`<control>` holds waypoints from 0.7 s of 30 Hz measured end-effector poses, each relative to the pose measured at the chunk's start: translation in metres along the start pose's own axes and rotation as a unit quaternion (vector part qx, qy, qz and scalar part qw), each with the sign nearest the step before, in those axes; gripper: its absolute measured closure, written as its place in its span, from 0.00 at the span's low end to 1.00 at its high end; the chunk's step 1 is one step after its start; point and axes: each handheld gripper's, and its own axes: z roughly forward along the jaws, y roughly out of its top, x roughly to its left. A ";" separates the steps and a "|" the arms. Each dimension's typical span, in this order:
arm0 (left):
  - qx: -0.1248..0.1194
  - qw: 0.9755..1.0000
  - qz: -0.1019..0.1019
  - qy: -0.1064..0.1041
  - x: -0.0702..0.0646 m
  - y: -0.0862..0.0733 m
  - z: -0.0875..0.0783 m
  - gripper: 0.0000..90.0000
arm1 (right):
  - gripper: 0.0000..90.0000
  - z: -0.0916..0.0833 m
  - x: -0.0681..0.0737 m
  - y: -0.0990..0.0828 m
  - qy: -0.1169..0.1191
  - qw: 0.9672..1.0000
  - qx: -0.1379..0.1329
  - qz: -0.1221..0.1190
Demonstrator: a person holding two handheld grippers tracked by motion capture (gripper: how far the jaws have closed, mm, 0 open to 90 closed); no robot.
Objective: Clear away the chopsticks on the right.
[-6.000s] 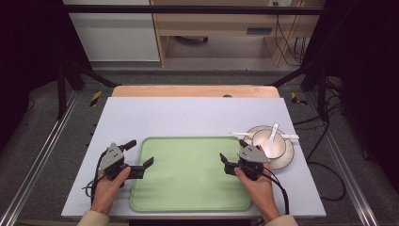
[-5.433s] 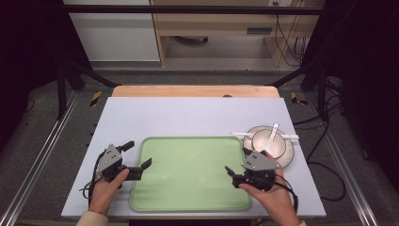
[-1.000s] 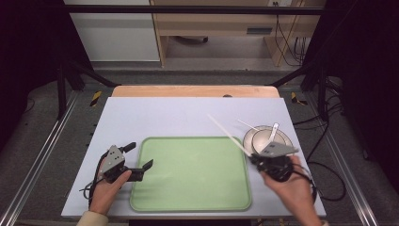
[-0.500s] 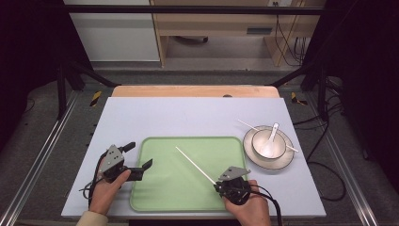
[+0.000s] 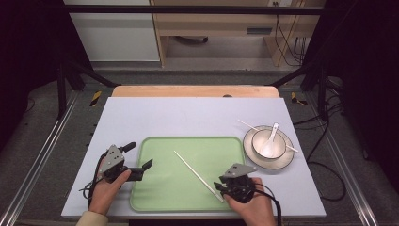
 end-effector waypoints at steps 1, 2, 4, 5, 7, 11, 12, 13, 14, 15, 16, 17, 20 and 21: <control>0.000 1.000 0.000 0.000 0.000 0.000 0.000 0.07 | 0.72 -0.010 -0.006 0.003 -0.006 1.000 -0.012 -0.001; -0.001 1.000 0.000 0.000 0.000 0.000 0.000 0.07 | 0.70 -0.018 -0.011 0.006 -0.014 1.000 -0.020 -0.004; 0.000 1.000 0.001 0.000 0.000 0.000 0.000 0.07 | 0.65 -0.043 -0.030 0.013 -0.042 0.998 -0.044 -0.009; -0.001 1.000 0.001 0.000 0.000 0.000 0.000 0.07 | 0.63 -0.062 -0.048 0.016 -0.069 0.996 -0.059 -0.009; -0.001 1.000 0.001 0.000 0.000 0.000 0.000 0.07 | 0.60 -0.084 -0.072 0.017 -0.098 0.993 -0.073 -0.003; 0.002 1.000 0.003 0.001 -0.001 0.000 0.001 0.07 | 0.59 -0.123 -0.127 0.011 -0.161 0.984 -0.082 0.004; 0.003 1.000 0.004 0.000 -0.001 0.000 0.001 0.07 | 0.60 -0.127 -0.137 0.009 -0.169 0.982 -0.079 0.005; 0.003 1.000 0.004 0.000 -0.001 0.000 0.002 0.07 | 0.63 -0.132 -0.152 0.004 -0.178 0.981 -0.074 0.014; 0.006 1.000 0.005 0.000 -0.001 0.000 0.002 0.07 | 0.64 -0.133 -0.162 0.000 -0.181 0.981 -0.069 0.016; 0.006 1.000 0.005 -0.001 -0.001 0.000 0.002 0.07 | 0.67 -0.133 -0.176 -0.006 -0.184 0.981 -0.060 0.018; 0.007 1.000 0.005 -0.001 -0.001 0.000 0.002 0.07 | 0.70 -0.131 -0.187 -0.011 -0.188 0.980 -0.054 0.022; 0.008 1.000 0.005 0.000 -0.001 0.000 0.002 0.07 | 0.72 -0.128 -0.195 -0.015 -0.189 0.980 -0.047 0.026; 0.007 1.000 0.005 -0.001 -0.001 -0.001 0.002 0.07 | 0.75 -0.110 -0.223 -0.032 -0.177 0.983 -0.016 0.041; 0.007 1.000 0.005 -0.001 -0.001 -0.001 0.002 0.07 | 0.76 -0.105 -0.227 -0.035 -0.173 0.984 -0.007 0.043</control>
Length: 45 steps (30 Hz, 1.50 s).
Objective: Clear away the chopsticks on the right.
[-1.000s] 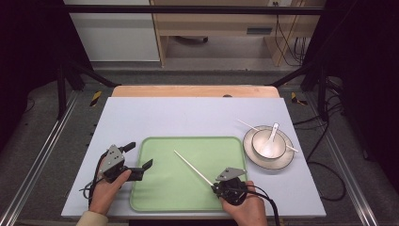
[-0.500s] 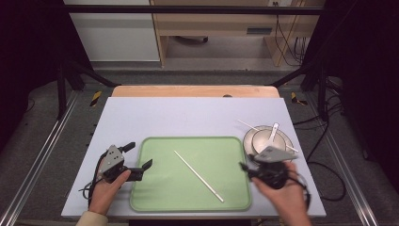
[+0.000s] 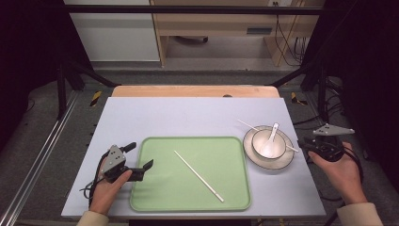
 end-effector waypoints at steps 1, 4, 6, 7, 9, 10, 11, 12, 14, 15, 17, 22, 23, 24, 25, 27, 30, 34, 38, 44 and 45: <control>0.000 1.000 0.000 0.000 0.000 0.000 0.000 0.07 | 0.76 0.008 -0.003 -0.003 0.005 1.000 0.009 0.001; 0.001 1.000 0.000 0.000 0.000 0.000 0.000 0.07 | 0.76 0.028 -0.008 -0.009 0.028 0.999 0.016 0.003; 0.001 1.000 0.000 -0.001 0.000 0.000 0.000 0.07 | 0.76 0.038 -0.007 -0.010 0.032 0.999 0.024 -0.008; 0.001 1.000 0.000 -0.001 0.000 0.000 0.000 0.07 | 0.75 0.040 -0.006 -0.009 0.036 0.999 0.025 -0.010; 0.001 1.000 0.000 -0.002 0.000 0.000 0.000 0.07 | 0.75 0.046 -0.005 -0.007 0.039 0.999 0.023 -0.024; 0.003 1.000 0.000 -0.002 0.000 0.000 0.000 0.07 | 0.75 0.047 -0.004 -0.007 0.041 0.998 0.025 -0.028; 0.003 1.000 0.000 -0.003 -0.001 0.000 0.000 0.07 | 0.75 0.049 -0.004 -0.007 0.041 0.998 0.028 -0.032; 0.003 1.000 0.000 -0.003 -0.001 0.000 0.000 0.07 | 0.75 0.053 -0.003 -0.007 0.039 0.998 0.033 -0.040; 0.002 1.000 0.000 -0.003 -0.001 0.000 0.000 0.07 | 0.75 0.056 -0.003 -0.007 0.041 0.997 0.040 -0.048; 0.002 1.000 0.001 -0.003 -0.001 0.000 0.000 0.07 | 0.76 0.059 -0.002 -0.008 0.042 0.997 0.044 -0.050; 0.002 1.000 0.001 -0.003 -0.001 0.000 0.000 0.07 | 0.77 0.063 -0.002 -0.009 0.047 0.996 0.047 -0.060; 0.004 1.000 0.001 -0.003 -0.001 0.000 0.001 0.07 | 0.83 0.068 0.001 -0.012 0.061 0.995 0.049 -0.068; 0.004 1.000 0.002 -0.003 -0.001 -0.001 0.001 0.07 | 0.85 0.069 0.002 -0.013 0.062 0.994 0.050 -0.072; 0.004 1.000 0.002 -0.003 -0.001 -0.001 0.001 0.07 | 0.85 0.070 0.002 -0.013 0.066 0.994 0.050 -0.073; 0.004 1.000 0.002 -0.003 -0.001 -0.001 0.001 0.07 | 0.87 0.070 0.003 -0.014 0.066 0.994 0.050 -0.075; 0.004 1.000 0.002 -0.003 -0.001 -0.001 0.001 0.07 | 0.92 0.070 0.004 -0.015 0.071 0.993 0.049 -0.079; 0.004 1.000 0.002 -0.003 -0.001 -0.001 0.001 0.07 | 0.93 0.069 0.005 -0.015 0.069 0.993 0.051 -0.077; 0.004 1.000 0.001 -0.002 0.000 0.000 0.000 0.07 | 0.93 0.060 0.006 -0.013 0.045 0.997 0.037 -0.056; 0.002 1.000 0.001 0.000 0.000 -0.001 0.000 0.07 | 0.93 0.036 0.008 -0.007 -0.019 1.000 -0.010 -0.011; 0.005 1.000 0.003 0.001 -0.001 0.000 0.000 0.07 | 0.93 -0.006 0.048 -0.001 -0.020 0.998 -0.057 0.017; 0.005 1.000 0.003 0.001 -0.001 0.000 0.000 0.07 | 0.93 -0.011 0.060 0.002 -0.011 0.998 -0.063 0.008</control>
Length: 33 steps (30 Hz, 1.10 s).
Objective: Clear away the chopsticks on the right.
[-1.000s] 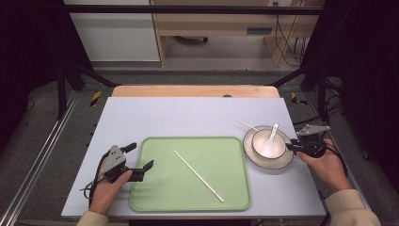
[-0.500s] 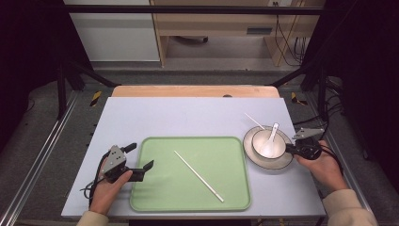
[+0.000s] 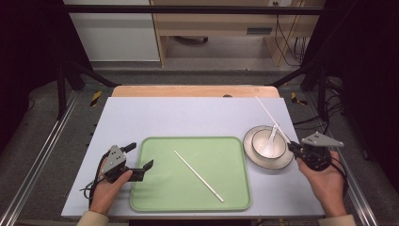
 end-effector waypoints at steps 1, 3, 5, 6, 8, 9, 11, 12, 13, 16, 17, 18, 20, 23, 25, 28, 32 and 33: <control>-0.001 1.000 0.001 0.000 0.000 0.000 0.000 0.07 | 0.93 -0.003 0.009 0.002 0.007 1.000 -0.003 -0.004; -0.003 1.000 0.001 0.000 -0.001 0.000 0.000 0.07 | 0.93 -0.008 0.032 0.007 0.022 1.000 -0.002 -0.013; -0.003 1.000 0.003 0.000 -0.001 0.001 -0.001 0.07 | 0.93 -0.008 0.056 0.009 0.041 0.999 0.007 -0.024; -0.004 1.000 0.003 -0.001 -0.001 0.001 -0.001 0.07 | 0.93 -0.007 0.068 0.009 0.051 0.998 0.013 -0.030; -0.003 1.000 0.002 0.000 -0.001 0.000 -0.001 0.07 | 0.93 -0.001 0.093 0.008 0.075 0.996 0.029 -0.047; -0.005 1.000 0.001 -0.001 -0.001 0.000 -0.001 0.07 | 0.93 0.002 0.104 0.007 0.087 0.994 0.036 -0.053; -0.004 1.000 0.002 0.000 -0.001 0.001 -0.001 0.07 | 0.93 0.010 0.128 0.004 0.109 0.991 0.053 -0.060; -0.005 1.000 0.003 0.000 -0.001 0.001 -0.001 0.07 | 0.93 0.015 0.137 0.003 0.118 0.989 0.059 -0.063; -0.004 1.000 0.003 -0.001 -0.001 0.001 -0.001 0.07 | 0.93 0.020 0.145 0.001 0.125 0.988 0.066 -0.065; -0.005 1.000 0.002 -0.002 -0.002 0.002 -0.001 0.07 | 0.93 0.033 0.164 -0.004 0.151 0.983 0.083 -0.066; -0.004 1.000 0.003 -0.003 -0.002 0.002 -0.002 0.08 | 0.93 0.037 0.170 -0.005 0.157 0.981 0.089 -0.070; -0.004 1.000 0.002 -0.004 -0.002 0.002 -0.002 0.08 | 0.93 0.040 0.176 -0.006 0.162 0.980 0.095 -0.071; -0.003 1.000 0.003 -0.004 -0.002 0.002 -0.001 0.08 | 0.93 0.043 0.184 -0.008 0.172 0.977 0.103 -0.075; -0.003 1.000 0.003 -0.004 -0.003 0.002 -0.001 0.08 | 0.93 0.045 0.187 -0.008 0.176 0.976 0.107 -0.075; -0.003 1.000 0.003 -0.005 -0.003 0.003 -0.001 0.08 | 0.93 0.046 0.188 -0.009 0.182 0.975 0.108 -0.072; -0.001 1.000 0.002 -0.009 -0.005 0.003 0.000 0.09 | 0.93 0.048 0.193 -0.010 0.191 0.973 0.112 -0.073; 0.006 1.000 0.000 -0.011 -0.006 0.004 -0.001 0.10 | 0.93 0.050 0.196 -0.012 0.198 0.971 0.117 -0.060; 0.007 1.000 -0.001 -0.010 -0.006 0.004 -0.001 0.11 | 0.92 0.049 0.197 -0.013 0.203 0.970 0.121 -0.059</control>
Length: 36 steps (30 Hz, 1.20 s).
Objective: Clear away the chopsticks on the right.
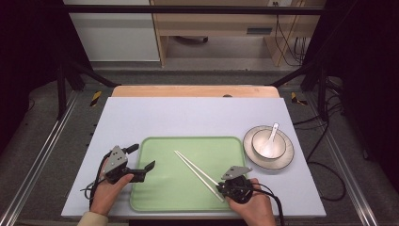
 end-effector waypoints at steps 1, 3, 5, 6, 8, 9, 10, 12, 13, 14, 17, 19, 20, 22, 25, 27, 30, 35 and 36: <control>0.001 1.000 -0.002 0.000 0.000 0.000 0.000 0.11 | 0.92 0.000 0.000 0.000 0.002 1.000 -0.002 -0.002; 0.003 1.000 -0.005 0.001 -0.001 0.001 0.000 0.12 | 0.92 0.000 0.001 -0.001 0.008 1.000 -0.001 0.000; 0.005 1.000 -0.007 -0.001 -0.002 0.002 -0.001 0.12 | 0.91 0.001 0.000 -0.001 0.013 1.000 -0.001 -0.003; 0.005 1.000 -0.006 -0.002 -0.003 0.003 -0.001 0.12 | 0.90 0.001 0.000 -0.001 0.017 1.000 -0.003 -0.003; 0.007 1.000 -0.011 -0.006 -0.005 0.005 -0.001 0.13 | 0.88 0.001 0.000 -0.001 0.021 1.000 -0.004 -0.001; 0.009 1.000 -0.012 -0.008 -0.007 0.006 -0.001 0.14 | 0.87 0.002 0.000 -0.001 0.022 1.000 -0.006 -0.002; 0.012 1.000 -0.012 -0.010 -0.008 0.007 -0.002 0.15 | 0.86 0.001 0.000 -0.001 0.024 1.000 -0.009 -0.003; 0.023 1.000 -0.019 -0.008 -0.012 0.010 -0.001 0.18 | 0.82 -0.002 -0.001 -0.001 0.023 0.999 -0.023 -0.006; 0.032 0.999 -0.021 -0.011 -0.015 0.012 0.000 0.22 | 0.79 -0.005 -0.001 -0.001 0.023 0.999 -0.034 -0.010; 0.042 0.999 -0.026 -0.012 -0.018 0.015 0.002 0.25 | 0.74 -0.007 -0.003 -0.001 0.022 0.999 -0.048 -0.011; 0.088 0.995 -0.038 -0.009 -0.027 0.018 0.013 0.46 | 0.51 -0.016 -0.009 -0.004 0.004 0.996 -0.086 -0.014; 0.114 0.993 -0.034 -0.016 -0.034 0.019 0.024 0.64 | 0.37 -0.019 -0.013 -0.007 -0.011 0.995 -0.099 -0.013; 0.123 0.992 -0.030 -0.017 -0.037 0.020 0.028 0.69 | 0.31 -0.021 -0.014 -0.008 -0.025 0.994 -0.107 -0.013; 0.145 0.989 -0.019 -0.023 -0.044 0.021 0.040 0.79 | 0.23 -0.023 -0.016 -0.011 -0.036 0.992 -0.117 -0.009; 0.179 0.983 -0.009 -0.032 -0.052 0.022 0.061 0.92 | 0.12 -0.029 -0.020 -0.015 -0.040 0.990 -0.136 0.003; 0.199 0.979 -0.011 -0.038 -0.055 0.023 0.074 0.98 | 0.09 -0.033 -0.022 -0.018 -0.041 0.989 -0.142 0.003; 0.223 0.974 -0.004 -0.040 -0.060 0.026 0.090 0.99 | 0.09 -0.036 -0.021 -0.024 -0.052 0.987 -0.152 -0.017; 0.237 0.971 -0.009 -0.040 -0.060 0.025 0.105 1.00 | 0.10 -0.035 -0.024 -0.024 -0.053 0.985 -0.163 -0.021; 0.236 0.971 -0.013 -0.043 -0.059 0.025 0.106 1.00 | 0.10 -0.035 -0.024 -0.024 -0.052 0.984 -0.167 -0.020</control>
